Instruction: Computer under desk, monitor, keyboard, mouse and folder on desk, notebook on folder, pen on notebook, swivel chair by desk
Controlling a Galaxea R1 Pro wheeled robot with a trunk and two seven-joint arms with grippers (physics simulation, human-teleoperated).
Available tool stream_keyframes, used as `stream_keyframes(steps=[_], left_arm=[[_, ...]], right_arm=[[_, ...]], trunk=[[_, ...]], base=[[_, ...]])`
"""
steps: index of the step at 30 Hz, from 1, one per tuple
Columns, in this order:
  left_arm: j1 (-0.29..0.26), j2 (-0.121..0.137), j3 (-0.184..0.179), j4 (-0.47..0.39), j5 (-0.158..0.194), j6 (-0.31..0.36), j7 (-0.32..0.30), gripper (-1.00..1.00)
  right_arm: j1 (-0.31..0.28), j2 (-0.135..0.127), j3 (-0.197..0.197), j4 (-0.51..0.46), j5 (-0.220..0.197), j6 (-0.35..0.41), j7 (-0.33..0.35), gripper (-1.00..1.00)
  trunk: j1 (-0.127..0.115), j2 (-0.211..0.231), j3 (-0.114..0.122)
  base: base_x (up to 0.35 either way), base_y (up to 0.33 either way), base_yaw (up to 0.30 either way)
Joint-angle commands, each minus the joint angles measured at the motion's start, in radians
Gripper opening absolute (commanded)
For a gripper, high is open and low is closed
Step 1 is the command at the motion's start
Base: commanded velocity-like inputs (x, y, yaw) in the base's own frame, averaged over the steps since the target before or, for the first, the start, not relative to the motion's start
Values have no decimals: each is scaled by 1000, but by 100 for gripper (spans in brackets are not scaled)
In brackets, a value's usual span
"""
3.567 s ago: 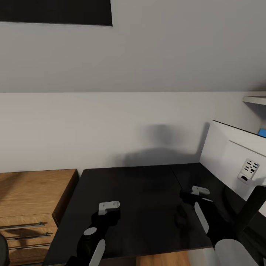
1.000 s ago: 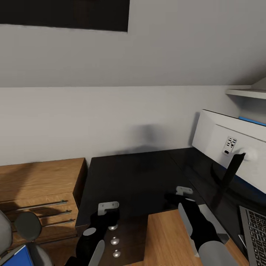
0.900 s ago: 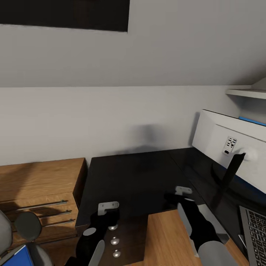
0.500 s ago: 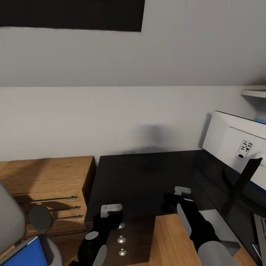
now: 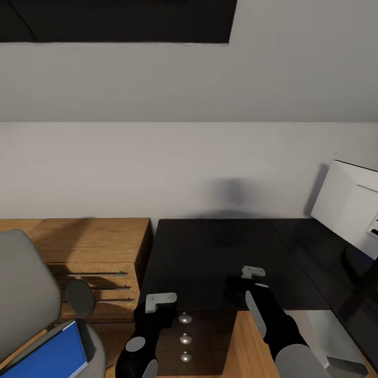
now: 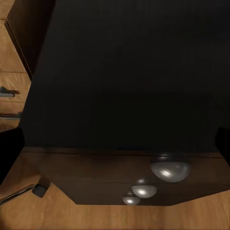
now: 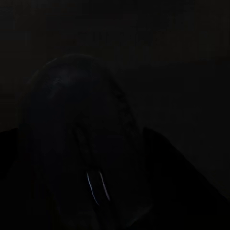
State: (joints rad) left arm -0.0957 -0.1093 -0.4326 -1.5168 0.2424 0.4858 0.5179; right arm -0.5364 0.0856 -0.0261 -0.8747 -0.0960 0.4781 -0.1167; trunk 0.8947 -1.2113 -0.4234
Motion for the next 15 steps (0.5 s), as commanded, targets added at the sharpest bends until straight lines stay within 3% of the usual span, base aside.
stream_keyframes(steps=[1, 7, 15], left_arm=[[-1, 0, -2, -1, 10, 2, 10, 100], [-1, 1, 0, 0, 11, 3, 10, 100], [-1, 0, 3, 0, 11, 4, 10, 100]], right_arm=[[-1, 1, -1, -2, -13, 3, -8, -100], [0, 0, 0, -4, -13, 4, -8, -100], [1, 2, 0, -1, -13, 4, -8, -100]], trunk=[[0, -1, -1], [0, -1, -1], [0, -1, -1]], base=[[0, 0, 7], [0, 0, 14], [0, 0, 252]])
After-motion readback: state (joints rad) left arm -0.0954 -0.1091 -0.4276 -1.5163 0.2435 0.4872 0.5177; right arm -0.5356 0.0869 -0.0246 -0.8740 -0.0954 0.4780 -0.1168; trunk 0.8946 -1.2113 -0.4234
